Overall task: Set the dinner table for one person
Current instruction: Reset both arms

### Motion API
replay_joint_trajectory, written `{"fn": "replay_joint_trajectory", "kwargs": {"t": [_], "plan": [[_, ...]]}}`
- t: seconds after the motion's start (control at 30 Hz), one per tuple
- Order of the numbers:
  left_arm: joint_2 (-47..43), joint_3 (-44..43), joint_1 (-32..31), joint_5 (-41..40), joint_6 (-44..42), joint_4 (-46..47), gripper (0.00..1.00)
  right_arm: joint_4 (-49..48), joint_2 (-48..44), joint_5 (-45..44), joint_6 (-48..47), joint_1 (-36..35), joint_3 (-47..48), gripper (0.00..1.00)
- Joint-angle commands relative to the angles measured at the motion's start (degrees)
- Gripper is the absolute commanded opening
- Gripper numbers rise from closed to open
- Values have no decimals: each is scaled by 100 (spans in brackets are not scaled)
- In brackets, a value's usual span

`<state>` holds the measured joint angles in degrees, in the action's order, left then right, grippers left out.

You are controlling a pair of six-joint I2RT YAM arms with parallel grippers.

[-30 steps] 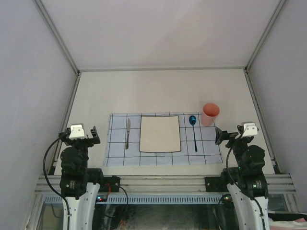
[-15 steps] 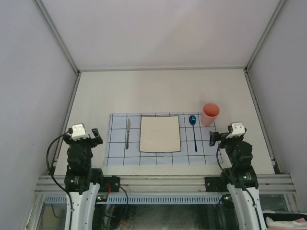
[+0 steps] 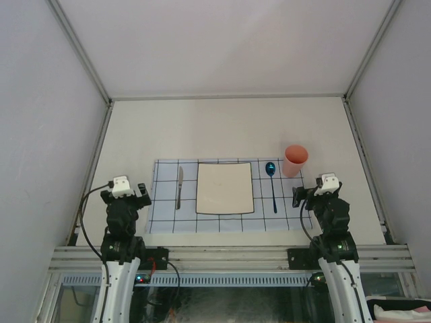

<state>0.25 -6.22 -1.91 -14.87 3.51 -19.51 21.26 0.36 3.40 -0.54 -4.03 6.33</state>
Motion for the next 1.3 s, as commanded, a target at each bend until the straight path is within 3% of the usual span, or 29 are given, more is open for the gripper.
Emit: {"fn": "replay_joint_trajectory", "kwargs": {"t": [0.0,0.07,0.27,0.5,0.7,1.0,1.27], "plan": [[-1284,-93,-26,4,-366,431,99,-381,-540,-231,97,35,9,100],[-1282,111,-28,-194,-351,855,99,-423,-537,-320,140,60,-18,100],[-1290,120,-23,326,-453,558,100,-415,-537,-257,145,96,-26,100],[-1290,859,-26,-119,-323,1074,100,-438,-537,-1009,508,223,-87,100],[-1288,1088,-28,-121,-325,1257,100,-732,-502,-1012,480,243,-420,100],[-1290,1085,-27,-868,2,1248,100,-1082,-485,458,173,768,-808,100],[-1283,1087,-27,-881,7,1257,99,-1131,-437,236,318,883,-818,100]]}}
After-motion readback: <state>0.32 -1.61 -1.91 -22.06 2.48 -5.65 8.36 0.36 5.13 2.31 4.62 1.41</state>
